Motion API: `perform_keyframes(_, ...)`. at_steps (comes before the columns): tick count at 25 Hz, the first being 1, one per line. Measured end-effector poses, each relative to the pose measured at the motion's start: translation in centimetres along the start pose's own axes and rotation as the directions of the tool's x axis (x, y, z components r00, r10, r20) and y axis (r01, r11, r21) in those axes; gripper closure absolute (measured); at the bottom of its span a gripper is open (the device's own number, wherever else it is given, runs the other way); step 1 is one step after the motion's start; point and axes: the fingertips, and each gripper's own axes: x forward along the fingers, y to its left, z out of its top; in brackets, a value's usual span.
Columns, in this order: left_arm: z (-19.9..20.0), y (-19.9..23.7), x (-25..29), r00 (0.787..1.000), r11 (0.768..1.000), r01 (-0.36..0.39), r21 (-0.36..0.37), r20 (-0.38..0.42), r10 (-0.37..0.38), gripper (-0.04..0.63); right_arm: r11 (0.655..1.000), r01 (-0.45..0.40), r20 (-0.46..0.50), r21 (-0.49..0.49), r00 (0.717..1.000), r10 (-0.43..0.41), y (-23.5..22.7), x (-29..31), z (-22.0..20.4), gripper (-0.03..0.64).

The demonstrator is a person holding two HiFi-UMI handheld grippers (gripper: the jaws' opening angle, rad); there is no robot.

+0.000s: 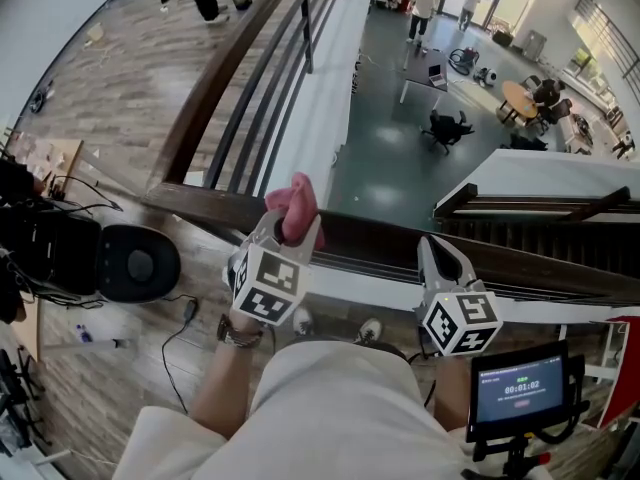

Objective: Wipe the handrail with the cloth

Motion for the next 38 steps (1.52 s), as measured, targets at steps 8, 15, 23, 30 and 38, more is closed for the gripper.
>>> perform_keyframes(8, 0.1, 2.4, -0.9, 1.0, 1.0, -0.016, 0.001, -0.004, 0.016, 0.561, 1.0, 0.008, 0.002, -0.002, 1.0, -0.008, -0.1, 0.1, 0.2, 0.614)
perform_keyframes(15, -0.8, 4.0, -1.2, 1.0, 0.999, -0.023, -0.033, -0.018, 0.023, 0.561, 1.0, 0.012, 0.005, -0.005, 1.0, -0.012, -0.4, 0.2, -0.1, 0.614)
perform_keyframes(23, -1.8, 4.8, -1.9, 1.0, 0.999, -0.005, -0.04, 0.025, 0.006, 0.561, 1.0, 0.01, 0.007, -0.008, 1.0, -0.01, -0.4, 0.2, -0.1, 0.614)
perform_keyframes(30, -2.0, 5.0, -2.4, 0.998, 0.998, -0.026, -0.065, 0.056, 0.029, 0.561, 1.0, 0.009, 0.008, -0.013, 1.0, -0.009, -0.3, 0.3, -0.1, 0.614)
perform_keyframes(38, -2.2, 4.8, -2.8, 0.995, 0.991, -0.025, -0.131, 0.091, 0.037, 0.561, 1.0, 0.012, 0.012, -0.015, 1.0, -0.012, -0.3, 0.4, -0.2, 0.614)
